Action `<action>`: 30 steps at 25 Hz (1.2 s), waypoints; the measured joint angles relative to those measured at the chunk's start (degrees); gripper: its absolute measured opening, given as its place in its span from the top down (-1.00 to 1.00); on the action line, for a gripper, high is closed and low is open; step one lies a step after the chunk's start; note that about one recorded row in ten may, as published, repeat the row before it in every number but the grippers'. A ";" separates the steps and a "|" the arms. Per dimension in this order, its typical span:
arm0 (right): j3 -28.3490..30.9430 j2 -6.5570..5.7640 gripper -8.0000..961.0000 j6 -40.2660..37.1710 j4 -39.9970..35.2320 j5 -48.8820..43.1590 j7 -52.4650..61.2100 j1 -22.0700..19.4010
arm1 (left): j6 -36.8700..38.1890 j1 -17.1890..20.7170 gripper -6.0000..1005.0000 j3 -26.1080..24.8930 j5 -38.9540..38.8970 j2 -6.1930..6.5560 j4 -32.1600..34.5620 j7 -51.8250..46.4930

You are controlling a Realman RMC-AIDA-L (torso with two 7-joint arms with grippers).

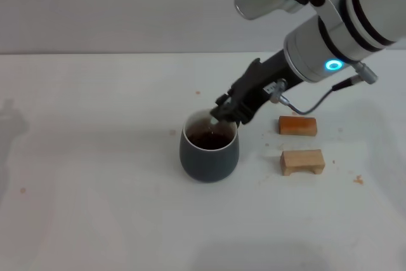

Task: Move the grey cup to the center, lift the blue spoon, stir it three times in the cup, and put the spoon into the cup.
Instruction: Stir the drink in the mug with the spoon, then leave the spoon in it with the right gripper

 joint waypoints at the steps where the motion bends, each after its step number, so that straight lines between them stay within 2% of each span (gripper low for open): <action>1: 0.03 0.02 0.53 -1.55 -0.99 -0.13 0.00 0.45 | 0.00 0.00 0.99 0.00 0.00 -0.02 -0.03 0.00; 8: 0.27 -0.01 0.53 -4.55 -2.98 -4.12 0.00 1.15 | 0.03 -0.06 0.99 0.01 0.01 -0.17 0.26 0.00; 13: 0.07 -0.11 0.53 -3.33 -3.32 -4.98 0.00 0.90 | 0.10 -0.08 0.99 0.01 0.01 -0.21 0.37 0.00; 18: -0.28 0.02 0.52 0.96 -2.58 -1.86 -0.25 0.61 | 0.18 -0.03 0.99 0.01 0.01 -0.22 0.35 0.00; 22: -0.30 0.03 0.52 0.79 -1.99 -0.05 -0.49 0.59 | 0.66 -0.01 0.99 0.01 0.01 -0.22 0.35 0.00; 30: -1.37 0.30 0.52 -7.83 -1.76 0.52 -3.46 -2.41 | 1.20 0.21 0.99 0.04 0.01 -0.26 0.37 0.00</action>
